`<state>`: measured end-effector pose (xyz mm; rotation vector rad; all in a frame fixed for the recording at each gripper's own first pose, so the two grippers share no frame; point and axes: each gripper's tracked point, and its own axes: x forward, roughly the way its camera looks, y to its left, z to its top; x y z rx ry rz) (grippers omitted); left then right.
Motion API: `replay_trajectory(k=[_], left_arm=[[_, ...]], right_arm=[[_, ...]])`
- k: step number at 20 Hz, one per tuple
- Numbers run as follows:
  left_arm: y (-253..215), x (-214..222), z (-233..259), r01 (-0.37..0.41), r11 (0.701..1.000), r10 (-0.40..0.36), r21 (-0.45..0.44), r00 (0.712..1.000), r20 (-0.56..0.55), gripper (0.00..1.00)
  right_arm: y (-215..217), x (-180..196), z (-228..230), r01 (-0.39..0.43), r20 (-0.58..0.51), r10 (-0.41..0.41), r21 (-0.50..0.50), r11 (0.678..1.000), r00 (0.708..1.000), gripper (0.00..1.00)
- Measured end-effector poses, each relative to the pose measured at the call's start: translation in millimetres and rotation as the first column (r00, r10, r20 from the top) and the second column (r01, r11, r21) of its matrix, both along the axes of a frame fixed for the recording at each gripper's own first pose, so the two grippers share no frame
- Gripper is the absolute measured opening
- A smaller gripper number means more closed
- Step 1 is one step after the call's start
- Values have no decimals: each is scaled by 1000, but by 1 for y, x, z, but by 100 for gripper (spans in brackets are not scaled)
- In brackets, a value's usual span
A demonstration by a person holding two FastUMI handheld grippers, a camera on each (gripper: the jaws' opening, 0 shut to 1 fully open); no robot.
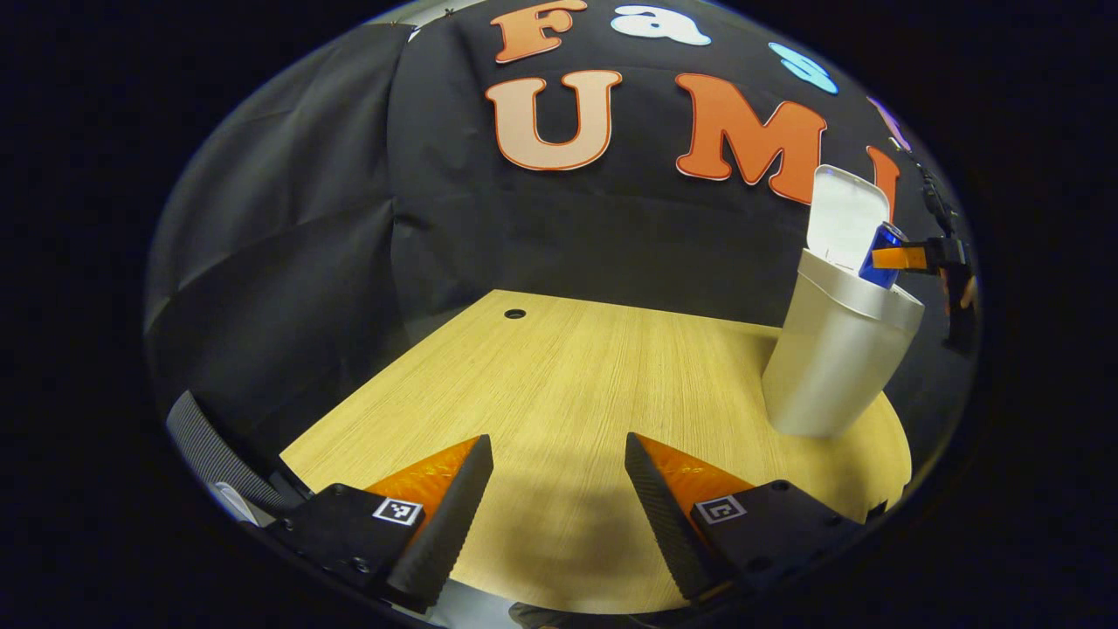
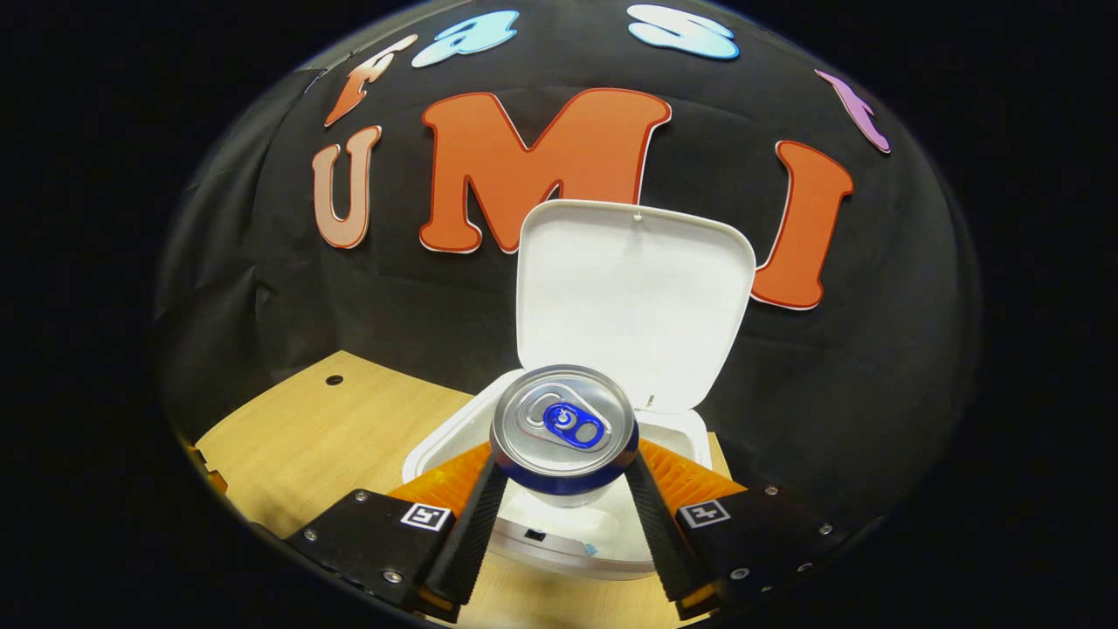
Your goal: Press the lid of the desktop garbage bin to open it, pick up the crumpled paper on the desktop and throw it into the bin, then pick up the pop can on the desktop and drop it into the bin, and finally close the garbage bin lid.
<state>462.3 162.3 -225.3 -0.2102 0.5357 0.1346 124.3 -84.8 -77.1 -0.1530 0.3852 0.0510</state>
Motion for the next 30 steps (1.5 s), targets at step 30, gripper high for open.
replay_trajectory(k=[30], left_arm=[[-34,-3,-9,140,990,-140,6,990,-35,98]], right_arm=[[-32,40,94,55,103,-52,-28,998,993,81]])
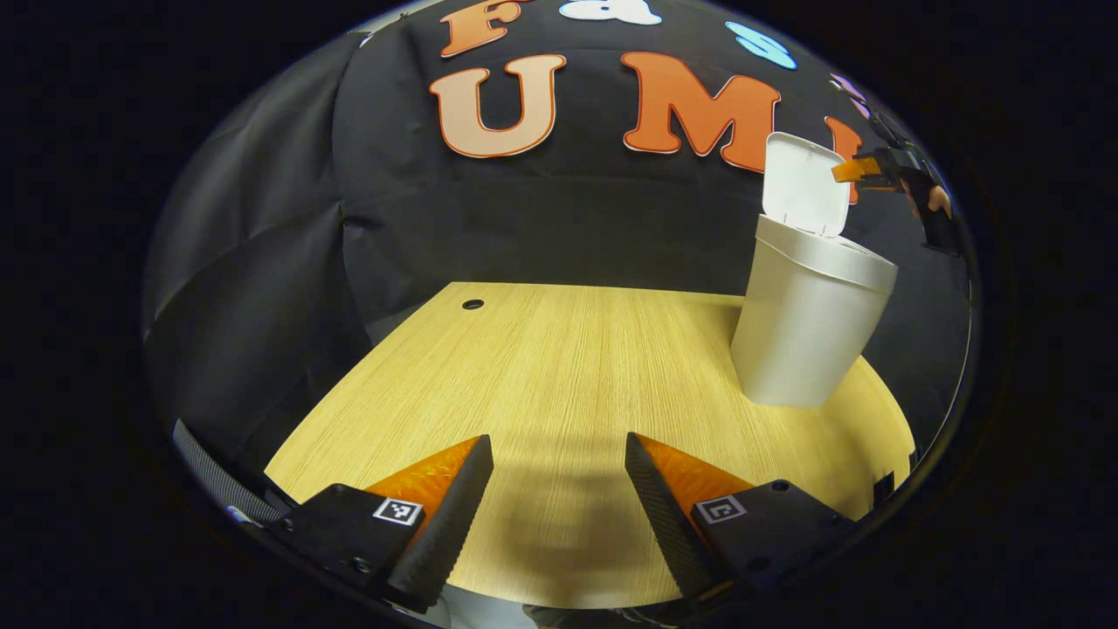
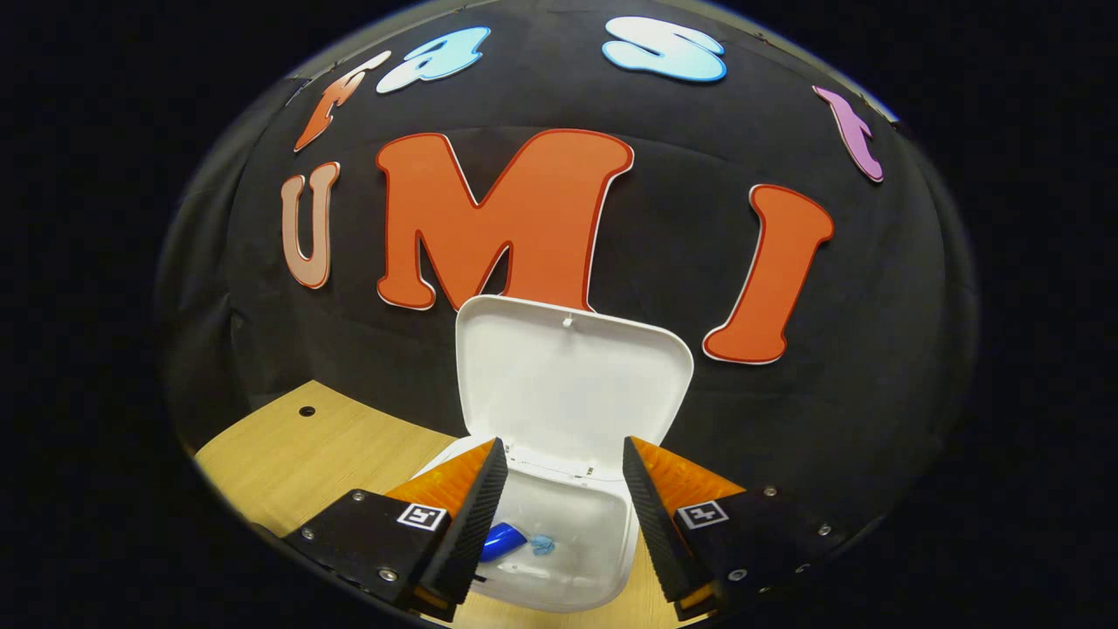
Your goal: Press the lid of the desktop garbage bin to open it, pick up the crumpled paper on the desktop and throw it into the bin, then pick up the pop can on the desktop and drop it into the bin, and finally close the garbage bin lid.
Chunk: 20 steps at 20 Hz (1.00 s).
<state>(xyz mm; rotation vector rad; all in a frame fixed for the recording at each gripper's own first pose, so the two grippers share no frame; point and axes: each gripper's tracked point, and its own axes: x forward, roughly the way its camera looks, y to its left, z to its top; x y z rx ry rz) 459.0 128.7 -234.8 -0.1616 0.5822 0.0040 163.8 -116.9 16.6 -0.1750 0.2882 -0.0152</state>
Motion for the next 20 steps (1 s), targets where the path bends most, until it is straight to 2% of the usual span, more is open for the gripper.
replay_trajectory(k=[4,7,13,20], left_arm=[[11,3,-3,-23,1000,23,-8,1000,-8,98],[16,-1,-4,-46,999,46,8,999,-7,98],[43,-8,-12,-116,993,116,-19,993,-21,98],[60,-11,-19,-152,988,151,-23,988,-27,98]], right_arm=[[5,14,30,-14,37,14,-4,1000,999,78],[5,25,55,-7,78,8,-17,1000,997,80],[2,51,88,19,134,-15,-29,999,991,80],[3,82,76,34,73,-33,-14,999,997,79]])
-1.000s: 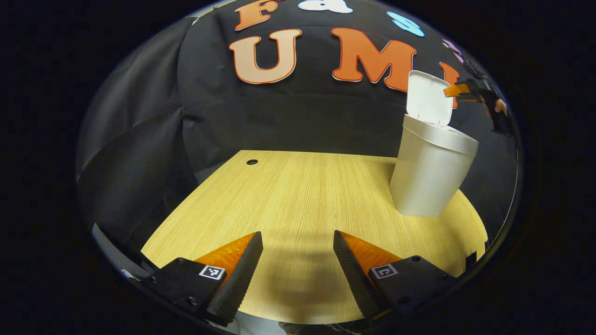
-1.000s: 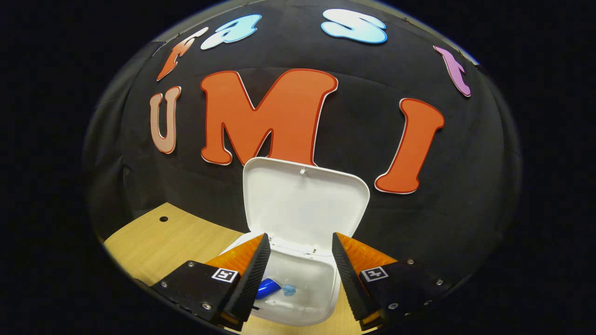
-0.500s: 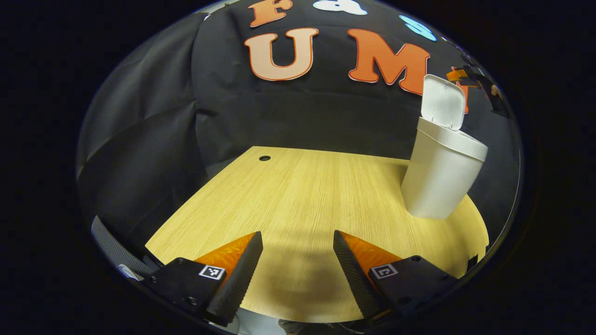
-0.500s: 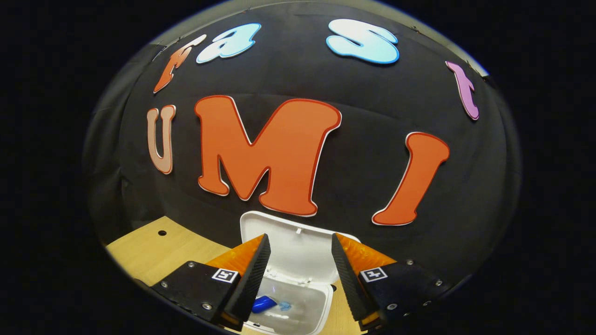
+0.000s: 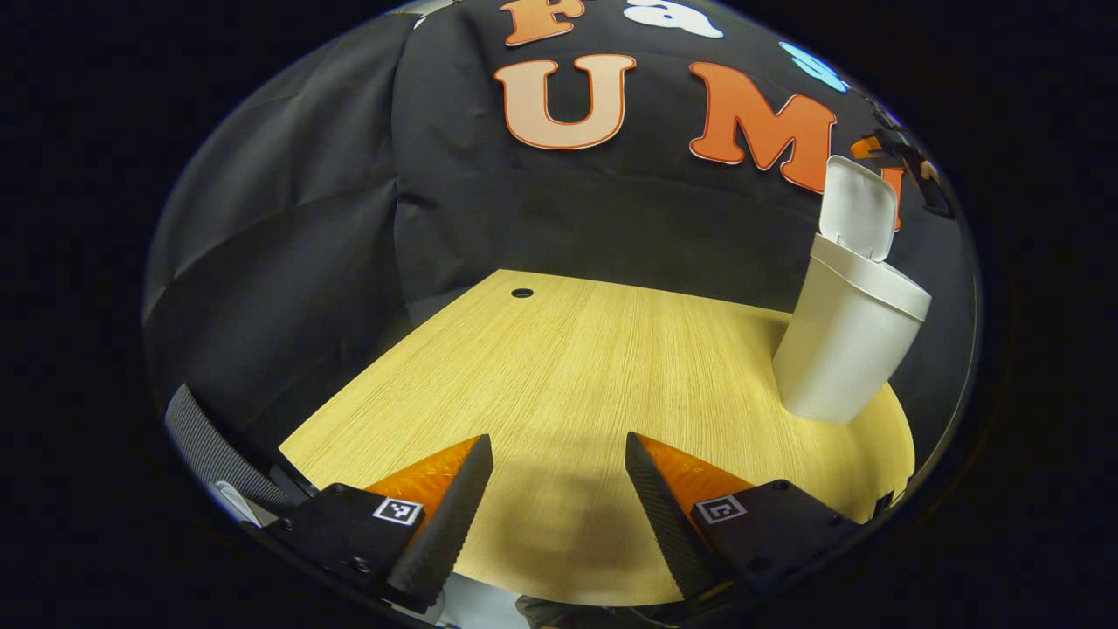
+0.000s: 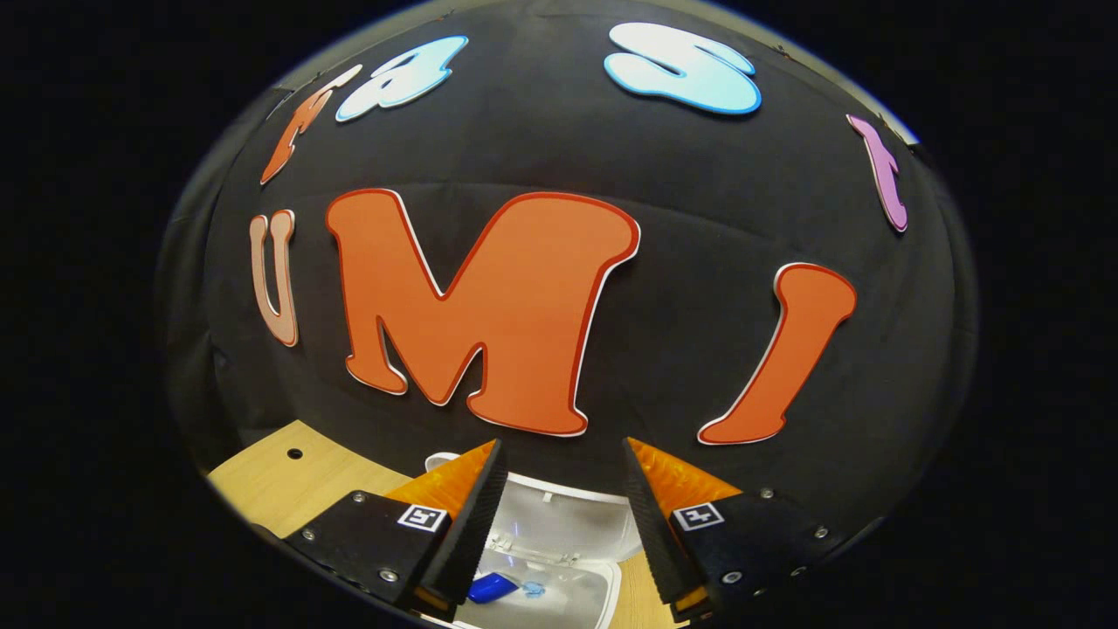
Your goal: Press the lid of the desktop garbage bin to open it, pick up the crumpled paper on the desktop and throw it into the bin, then pick up the pop can on the desktop and drop it into the bin, and finally close the garbage bin lid.
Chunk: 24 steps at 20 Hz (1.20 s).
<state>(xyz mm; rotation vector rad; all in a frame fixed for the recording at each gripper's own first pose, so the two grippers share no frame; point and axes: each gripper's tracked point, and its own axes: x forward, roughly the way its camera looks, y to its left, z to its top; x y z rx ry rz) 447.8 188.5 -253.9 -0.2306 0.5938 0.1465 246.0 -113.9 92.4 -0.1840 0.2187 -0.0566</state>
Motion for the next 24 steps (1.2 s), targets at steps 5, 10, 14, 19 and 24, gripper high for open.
replay_trajectory(k=[5,10,14,19,24], left_arm=[[13,-3,-8,-31,1000,31,-4,999,-18,98],[15,-7,-12,-28,1000,28,1,999,-31,98],[9,-7,-15,4,1000,-4,5,999,-43,98],[-9,-4,-20,49,999,-48,13,998,-48,98],[-17,-4,-24,74,997,-74,5,996,-60,98]], right_arm=[[-10,14,-9,36,-29,-35,27,999,999,78],[-6,4,-13,34,-55,-30,77,996,998,80],[-2,-14,-17,22,-48,-17,93,995,999,79],[4,-40,-28,12,-57,-7,85,996,998,80],[9,-63,-57,6,-109,0,59,998,994,79]])
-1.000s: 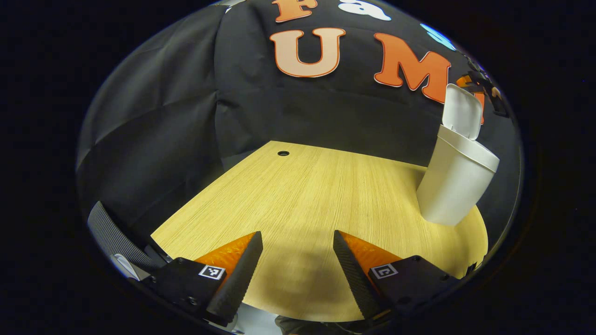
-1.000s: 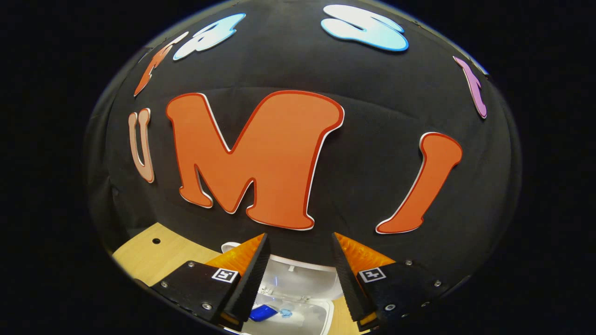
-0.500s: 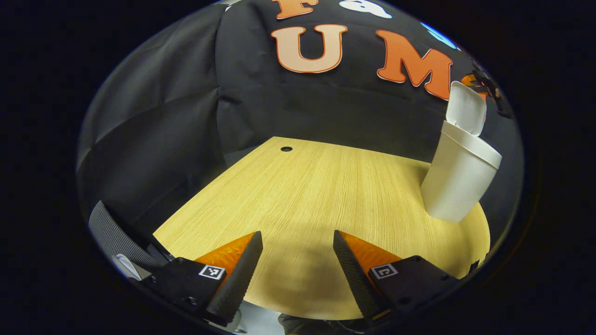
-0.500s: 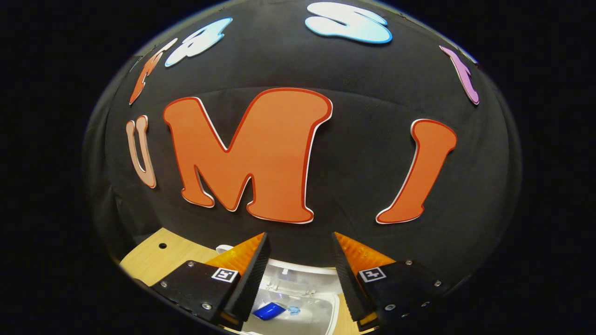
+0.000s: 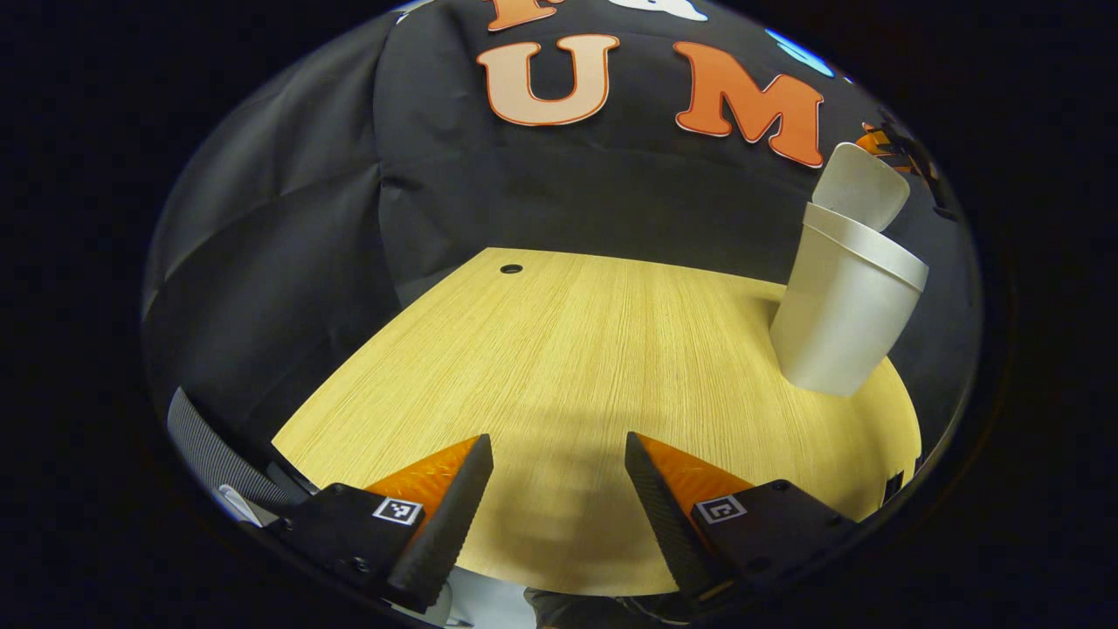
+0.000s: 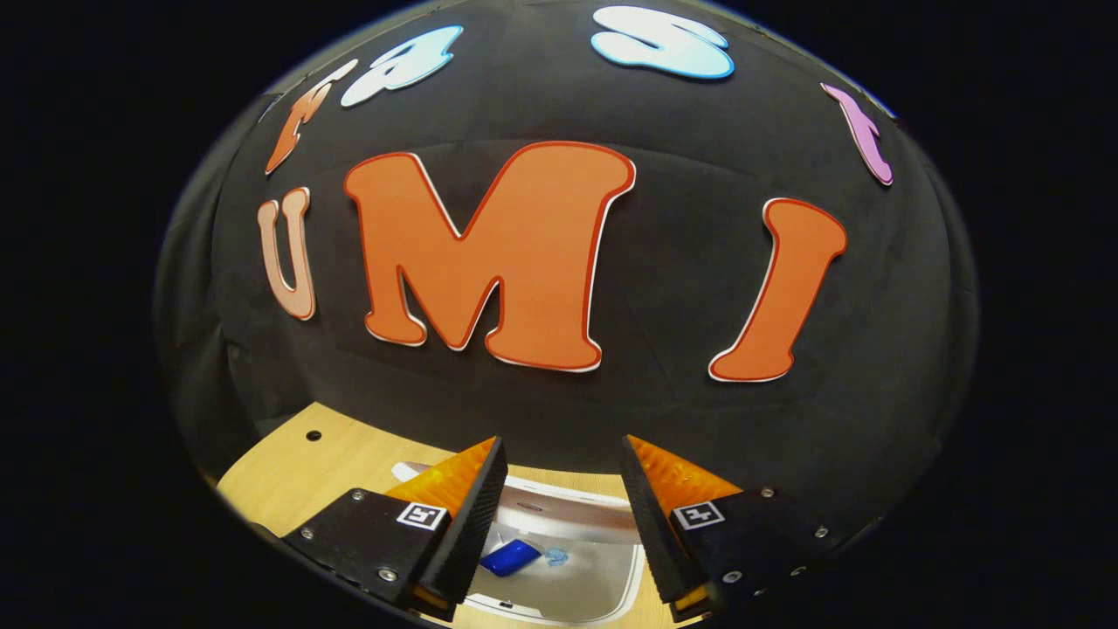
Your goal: Press the lid of the desktop garbage bin to open it, pick up the crumpled paper on the desktop and throw it into the bin, then pick up the pop can on the desktop and drop it into the bin, and finally close the garbage bin lid.
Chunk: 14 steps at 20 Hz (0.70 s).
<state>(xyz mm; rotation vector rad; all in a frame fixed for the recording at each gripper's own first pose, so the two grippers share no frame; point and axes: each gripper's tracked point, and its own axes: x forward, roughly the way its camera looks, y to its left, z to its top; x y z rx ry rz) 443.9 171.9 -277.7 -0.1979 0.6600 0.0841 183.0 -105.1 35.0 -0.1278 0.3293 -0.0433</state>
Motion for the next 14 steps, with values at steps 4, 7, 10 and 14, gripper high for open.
replay_trajectory(k=[4,7,10,14], left_arm=[[-1,0,1,18,1000,-18,0,1000,-2,98],[-3,0,-3,22,1000,-22,-4,1000,-12,98],[-4,0,-4,27,1000,-27,-9,999,-21,98],[-5,0,-4,43,999,-43,-8,999,-24,98]], right_arm=[[4,-15,-16,4,-23,-3,28,1000,1000,80],[7,-29,-39,5,-58,-1,62,998,998,79],[9,-37,-52,6,-85,1,79,997,996,80],[15,-50,-69,8,-124,5,103,995,992,79]])
